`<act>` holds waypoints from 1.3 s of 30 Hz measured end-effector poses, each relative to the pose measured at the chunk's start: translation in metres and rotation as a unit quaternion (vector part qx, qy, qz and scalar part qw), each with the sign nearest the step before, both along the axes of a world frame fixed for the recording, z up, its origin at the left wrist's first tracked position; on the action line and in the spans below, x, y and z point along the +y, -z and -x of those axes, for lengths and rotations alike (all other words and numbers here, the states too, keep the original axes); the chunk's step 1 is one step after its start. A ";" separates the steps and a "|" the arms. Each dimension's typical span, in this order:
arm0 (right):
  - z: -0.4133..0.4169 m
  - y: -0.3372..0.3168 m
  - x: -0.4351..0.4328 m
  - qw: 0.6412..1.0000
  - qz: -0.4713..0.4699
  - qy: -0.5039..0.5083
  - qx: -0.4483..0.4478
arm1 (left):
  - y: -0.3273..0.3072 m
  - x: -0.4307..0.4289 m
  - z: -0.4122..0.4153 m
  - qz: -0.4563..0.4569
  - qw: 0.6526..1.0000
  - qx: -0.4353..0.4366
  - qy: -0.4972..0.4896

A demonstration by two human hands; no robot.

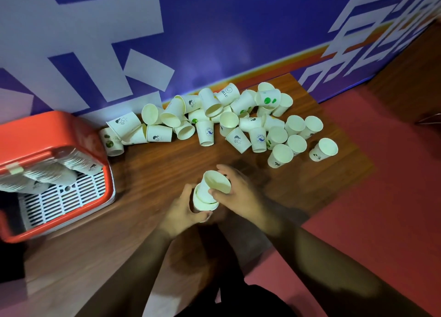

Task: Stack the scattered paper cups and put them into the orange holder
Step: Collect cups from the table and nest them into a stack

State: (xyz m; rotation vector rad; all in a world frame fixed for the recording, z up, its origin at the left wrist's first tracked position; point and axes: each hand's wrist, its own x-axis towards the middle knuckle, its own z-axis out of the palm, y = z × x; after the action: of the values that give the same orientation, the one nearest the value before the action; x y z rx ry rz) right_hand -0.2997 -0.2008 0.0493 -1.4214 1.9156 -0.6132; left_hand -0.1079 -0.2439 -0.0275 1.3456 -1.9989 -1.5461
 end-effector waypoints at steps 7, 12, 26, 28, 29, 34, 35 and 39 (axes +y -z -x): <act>-0.003 0.017 0.010 0.987 -0.038 0.059 -0.143 | -0.012 -0.006 0.008 0.004 0.998 0.067 0.013; 0.023 0.029 0.021 0.978 -0.082 0.105 -0.159 | -0.001 0.000 0.034 -0.028 0.997 0.066 0.027; 0.183 0.059 0.052 0.993 -0.077 0.021 -0.089 | 0.022 0.028 0.188 -0.046 0.996 -0.005 0.074; 0.205 0.067 0.055 0.992 -0.097 -0.012 -0.081 | 0.024 0.029 0.207 -0.036 0.995 -0.025 0.087; 0.213 0.070 0.057 0.992 -0.102 -0.027 -0.076 | 0.024 0.029 0.214 -0.030 0.994 -0.040 0.092; 0.238 0.084 0.058 0.994 -0.070 -0.052 -0.068 | 0.014 0.018 0.240 0.002 0.994 -0.087 0.065; 0.244 0.088 0.056 0.994 -0.064 -0.050 -0.071 | 0.013 0.013 0.245 0.007 0.994 -0.100 0.050; 0.261 0.090 0.040 0.993 -0.056 -0.056 -0.082 | 0.013 -0.011 0.262 0.045 0.991 -0.127 0.004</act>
State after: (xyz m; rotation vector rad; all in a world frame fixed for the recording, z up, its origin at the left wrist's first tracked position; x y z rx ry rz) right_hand -0.5608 -0.1607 -0.0405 -1.3546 1.7024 -0.5427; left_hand -0.3698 -0.2550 -0.0400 1.5670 -2.1940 -1.3268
